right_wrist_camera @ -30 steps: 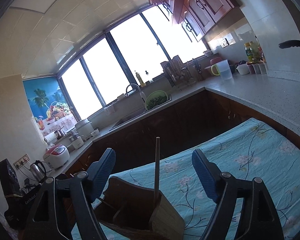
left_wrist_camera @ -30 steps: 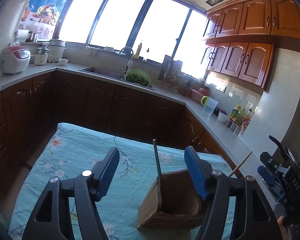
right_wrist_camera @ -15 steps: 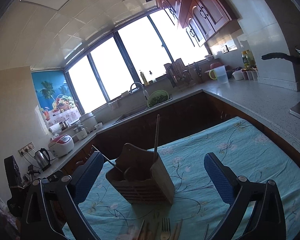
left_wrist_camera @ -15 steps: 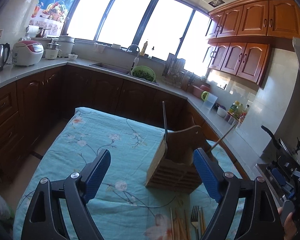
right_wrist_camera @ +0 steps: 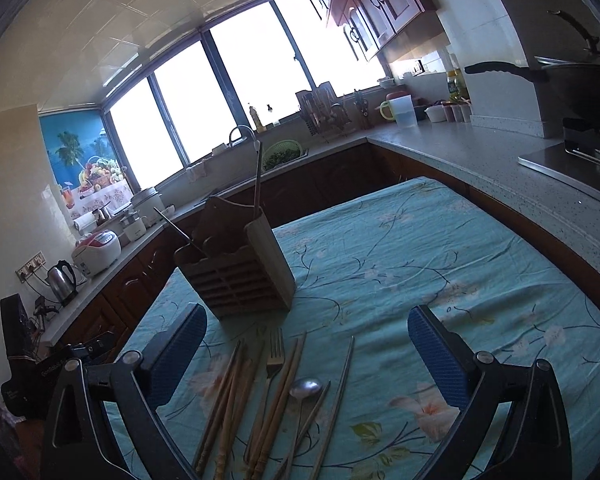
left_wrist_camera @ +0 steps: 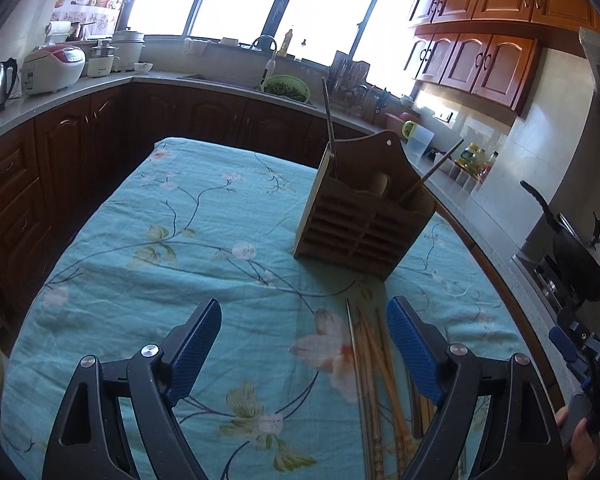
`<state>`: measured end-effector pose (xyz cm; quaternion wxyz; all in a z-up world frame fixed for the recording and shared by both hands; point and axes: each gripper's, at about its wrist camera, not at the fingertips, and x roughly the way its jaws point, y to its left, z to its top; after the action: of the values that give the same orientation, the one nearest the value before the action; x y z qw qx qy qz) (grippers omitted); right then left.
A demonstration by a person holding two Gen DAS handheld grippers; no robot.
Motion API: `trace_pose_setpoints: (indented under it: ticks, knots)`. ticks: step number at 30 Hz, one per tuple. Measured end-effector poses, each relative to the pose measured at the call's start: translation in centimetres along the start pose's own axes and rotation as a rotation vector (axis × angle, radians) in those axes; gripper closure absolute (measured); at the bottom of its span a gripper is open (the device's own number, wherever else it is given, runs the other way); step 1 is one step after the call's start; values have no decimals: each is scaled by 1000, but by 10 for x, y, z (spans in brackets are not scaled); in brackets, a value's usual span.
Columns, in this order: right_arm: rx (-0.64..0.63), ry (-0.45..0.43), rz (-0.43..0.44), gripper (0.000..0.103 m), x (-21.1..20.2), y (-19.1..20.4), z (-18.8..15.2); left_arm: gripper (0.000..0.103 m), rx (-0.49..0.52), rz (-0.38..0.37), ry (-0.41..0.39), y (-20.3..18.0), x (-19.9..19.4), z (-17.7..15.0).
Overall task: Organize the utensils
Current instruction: 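Move both open grippers back to the utensils on the cloth, then grasp a metal chopstick with the left gripper while the right gripper grasps a wooden chopstick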
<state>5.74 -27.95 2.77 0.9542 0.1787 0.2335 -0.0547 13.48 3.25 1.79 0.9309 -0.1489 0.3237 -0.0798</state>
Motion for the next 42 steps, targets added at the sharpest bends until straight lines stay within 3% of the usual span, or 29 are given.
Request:
trace_pose_setpoints:
  ticks: [7, 26, 35, 40, 42]
  knots:
    - [17, 57, -43, 1, -1, -16, -25, 18, 11, 25, 65, -4, 5, -11]
    - [-28, 142, -96, 4, 27, -15, -27, 20, 68, 57, 201, -27, 54, -9]
    - [-30, 242, -113, 52, 65, -16, -26, 45, 128, 37, 285, -47, 97, 2]
    - [-25, 320, -117, 55, 94, -19, -29, 51, 145, 33, 324, -56, 129, 13]
    - [-29, 346, -122, 63, 105, -20, -29, 59, 152, 38, 341, -59, 143, 15]
